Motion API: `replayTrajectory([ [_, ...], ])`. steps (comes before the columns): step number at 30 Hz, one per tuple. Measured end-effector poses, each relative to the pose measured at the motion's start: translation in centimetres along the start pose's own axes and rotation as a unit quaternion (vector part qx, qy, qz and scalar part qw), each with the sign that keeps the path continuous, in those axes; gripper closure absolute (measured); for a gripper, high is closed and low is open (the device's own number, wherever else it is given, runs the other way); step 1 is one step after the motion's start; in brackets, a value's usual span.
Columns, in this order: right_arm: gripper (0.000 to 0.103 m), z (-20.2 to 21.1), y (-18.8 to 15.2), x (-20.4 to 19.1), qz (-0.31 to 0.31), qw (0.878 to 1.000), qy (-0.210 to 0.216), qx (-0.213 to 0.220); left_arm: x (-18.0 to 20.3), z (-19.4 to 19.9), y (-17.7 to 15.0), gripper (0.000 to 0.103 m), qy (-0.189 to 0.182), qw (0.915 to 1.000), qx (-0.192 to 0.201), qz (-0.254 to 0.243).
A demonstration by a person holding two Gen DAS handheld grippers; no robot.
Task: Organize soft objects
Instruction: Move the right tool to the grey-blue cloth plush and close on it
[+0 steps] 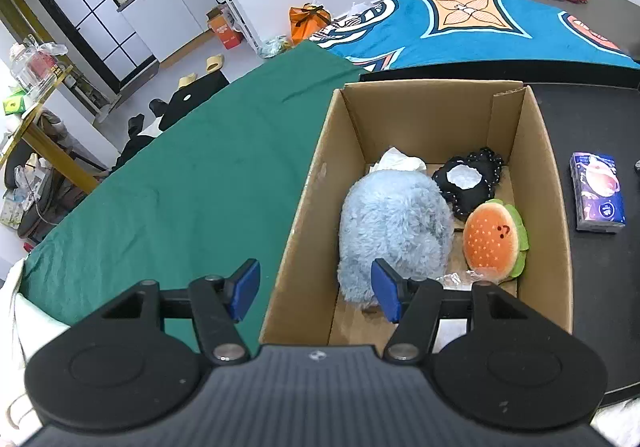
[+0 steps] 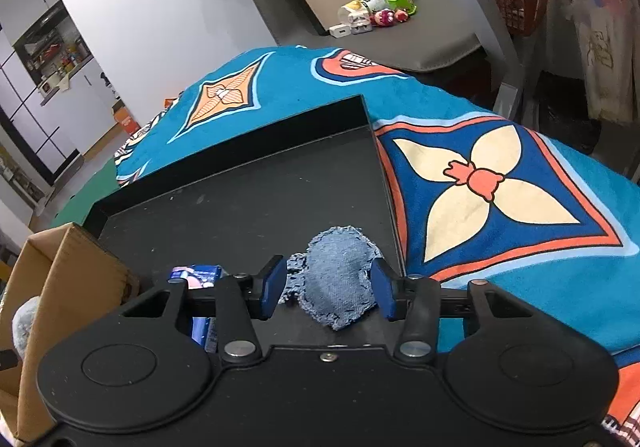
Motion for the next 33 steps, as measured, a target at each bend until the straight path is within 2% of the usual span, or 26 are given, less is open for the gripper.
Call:
replayTrajectory([
  [5, 0.068, -0.4, -0.1, 0.2, 0.004, 1.0, -0.013, 0.001, -0.1, 0.0, 0.2, 0.043, 0.004, 1.0, 0.0, -0.002],
  [9, 0.068, -1.3, -1.1, -0.4, 0.035, 0.999, -0.028, -0.03, -0.4, -0.1, 0.2, 0.043, 0.005, 1.0, 0.0, -0.001],
  [12, 0.067, -1.2, -1.4, -0.9, 0.055, 0.997, -0.035, -0.033, -0.8, -0.1, 0.2, 0.043, 0.0, 1.0, -0.003, 0.004],
  [17, 0.078, -0.8, -1.8, -1.3, 0.072, 0.996, -0.035, -0.049, -1.1, 0.1, 0.5, 0.043, -0.002, 1.0, 0.002, 0.004],
  [19, 0.08, -0.5, -2.0, -1.7, 0.063, 0.996, -0.017, -0.057, -1.2, 0.2, 0.5, 0.043, -0.006, 0.9999, 0.002, 0.008],
  [33, 0.08, 5.1, -0.8, -4.7, 0.089, 0.996, 0.009, -0.012, -2.1, 1.3, -0.1, 0.043, -0.024, 0.9995, 0.014, 0.018],
])
Point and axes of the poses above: each gripper's, at about its wrist camera, not at the fingertips, and z roughly against the way its jaws point, x to its right, y to its top, the point moved 6 cm from there along -z, roughly the way its jaws point, and after that the axes turned 6 degrees about y, right-handed, at the moved point
